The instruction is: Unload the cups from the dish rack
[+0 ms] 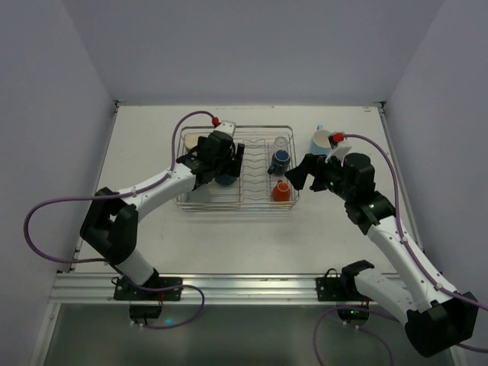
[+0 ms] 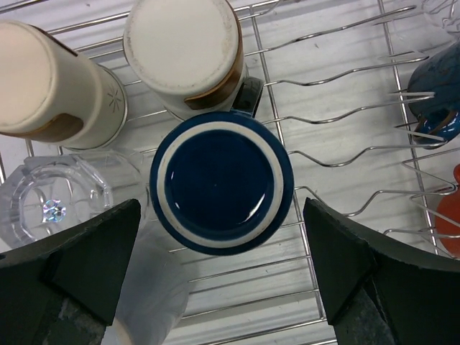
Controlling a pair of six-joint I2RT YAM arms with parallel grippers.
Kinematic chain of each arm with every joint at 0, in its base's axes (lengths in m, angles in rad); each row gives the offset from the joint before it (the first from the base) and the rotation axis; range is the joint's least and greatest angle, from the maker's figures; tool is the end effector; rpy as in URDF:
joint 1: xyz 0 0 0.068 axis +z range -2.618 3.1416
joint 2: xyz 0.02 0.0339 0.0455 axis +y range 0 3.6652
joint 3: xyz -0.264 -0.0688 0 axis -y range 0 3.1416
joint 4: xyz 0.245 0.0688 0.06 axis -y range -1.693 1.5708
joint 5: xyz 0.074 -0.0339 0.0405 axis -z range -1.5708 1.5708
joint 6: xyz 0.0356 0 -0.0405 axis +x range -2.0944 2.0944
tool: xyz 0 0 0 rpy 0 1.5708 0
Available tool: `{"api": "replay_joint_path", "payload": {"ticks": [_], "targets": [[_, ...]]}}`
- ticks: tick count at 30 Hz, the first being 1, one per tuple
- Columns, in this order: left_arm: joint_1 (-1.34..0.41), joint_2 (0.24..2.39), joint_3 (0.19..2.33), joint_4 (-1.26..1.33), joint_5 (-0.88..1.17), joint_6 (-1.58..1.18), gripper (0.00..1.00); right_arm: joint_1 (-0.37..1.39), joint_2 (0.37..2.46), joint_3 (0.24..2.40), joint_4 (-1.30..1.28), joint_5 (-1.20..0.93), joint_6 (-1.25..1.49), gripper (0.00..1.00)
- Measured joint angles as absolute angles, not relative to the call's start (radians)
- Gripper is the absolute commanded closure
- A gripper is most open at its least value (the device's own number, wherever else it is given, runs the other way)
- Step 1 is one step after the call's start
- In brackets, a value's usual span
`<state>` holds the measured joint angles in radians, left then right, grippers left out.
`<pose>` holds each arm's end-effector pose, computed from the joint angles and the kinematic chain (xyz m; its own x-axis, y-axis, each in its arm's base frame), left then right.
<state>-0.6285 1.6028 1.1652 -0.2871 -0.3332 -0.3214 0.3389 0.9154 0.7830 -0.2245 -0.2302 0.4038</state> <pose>0.2951 -0.2001 0.2565 -0.6217 0.0828 -0.7788 0.1698 0.9850 -0.0308 0.1969 0.0780 0.3120 -0.5094 0.2261 -0.8303 -0.3536 0.8247 0.4415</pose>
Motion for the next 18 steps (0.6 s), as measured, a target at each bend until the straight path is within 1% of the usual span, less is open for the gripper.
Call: {"api": "replay_joint_path", "payload": {"ticks": [6, 18], "targets": [[-0.622, 1.675, 1.209, -0.284, -0.334, -0.319, 0.0, 0.347, 0.912, 0.783, -0.193, -0.256, 0.404, 0.01], [-0.602, 1.77, 1.227, -0.251, -0.329, -0.31, 0.0, 0.353, 0.912, 0.783, -0.186, -0.282, 0.404, 0.01]]}}
